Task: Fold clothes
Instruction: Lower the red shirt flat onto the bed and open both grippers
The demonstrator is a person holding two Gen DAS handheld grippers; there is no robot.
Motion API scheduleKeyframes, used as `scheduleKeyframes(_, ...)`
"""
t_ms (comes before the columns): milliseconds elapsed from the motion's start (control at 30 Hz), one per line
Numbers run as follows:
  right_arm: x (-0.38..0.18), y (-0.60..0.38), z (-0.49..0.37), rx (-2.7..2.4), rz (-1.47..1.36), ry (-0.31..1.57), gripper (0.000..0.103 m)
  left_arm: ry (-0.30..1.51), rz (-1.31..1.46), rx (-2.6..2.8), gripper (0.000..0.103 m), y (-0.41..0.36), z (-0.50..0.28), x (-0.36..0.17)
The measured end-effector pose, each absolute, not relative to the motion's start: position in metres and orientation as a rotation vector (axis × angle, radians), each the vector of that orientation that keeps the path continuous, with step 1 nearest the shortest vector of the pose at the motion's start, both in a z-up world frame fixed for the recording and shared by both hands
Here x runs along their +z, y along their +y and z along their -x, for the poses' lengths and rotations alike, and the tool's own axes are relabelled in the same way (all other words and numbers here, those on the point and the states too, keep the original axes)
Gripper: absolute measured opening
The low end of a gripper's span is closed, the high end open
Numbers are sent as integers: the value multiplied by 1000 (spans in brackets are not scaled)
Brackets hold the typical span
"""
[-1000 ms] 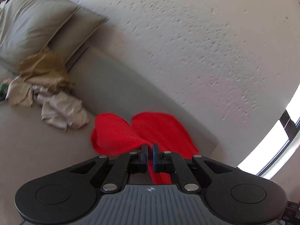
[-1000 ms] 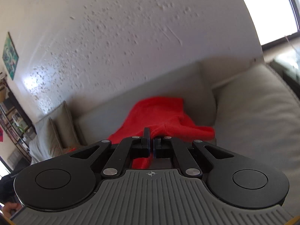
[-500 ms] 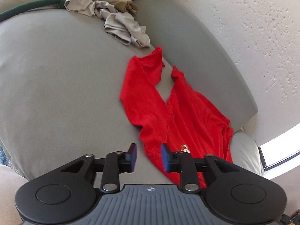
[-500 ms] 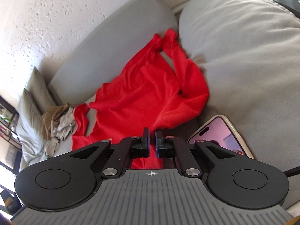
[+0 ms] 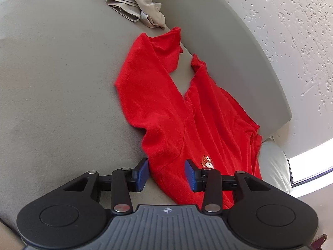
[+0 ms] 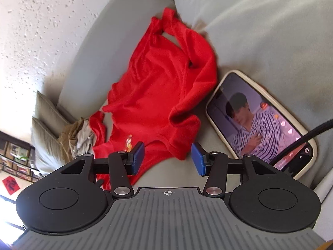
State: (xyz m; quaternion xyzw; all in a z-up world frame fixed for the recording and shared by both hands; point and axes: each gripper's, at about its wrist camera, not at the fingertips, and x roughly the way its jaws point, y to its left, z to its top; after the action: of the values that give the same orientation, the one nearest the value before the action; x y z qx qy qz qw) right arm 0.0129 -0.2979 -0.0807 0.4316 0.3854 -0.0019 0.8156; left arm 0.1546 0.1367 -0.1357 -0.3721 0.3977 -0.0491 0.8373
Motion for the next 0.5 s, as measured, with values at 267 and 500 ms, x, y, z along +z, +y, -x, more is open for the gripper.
scheduleKeyframes(267,-115,-284,-36,-42,-867,810,52,848,786,-117,15,134,-165,-144)
scheduleKeyframes(500,-124,-264,-48,11,-715,754,8,840,784,-106,7,135,-159,-139)
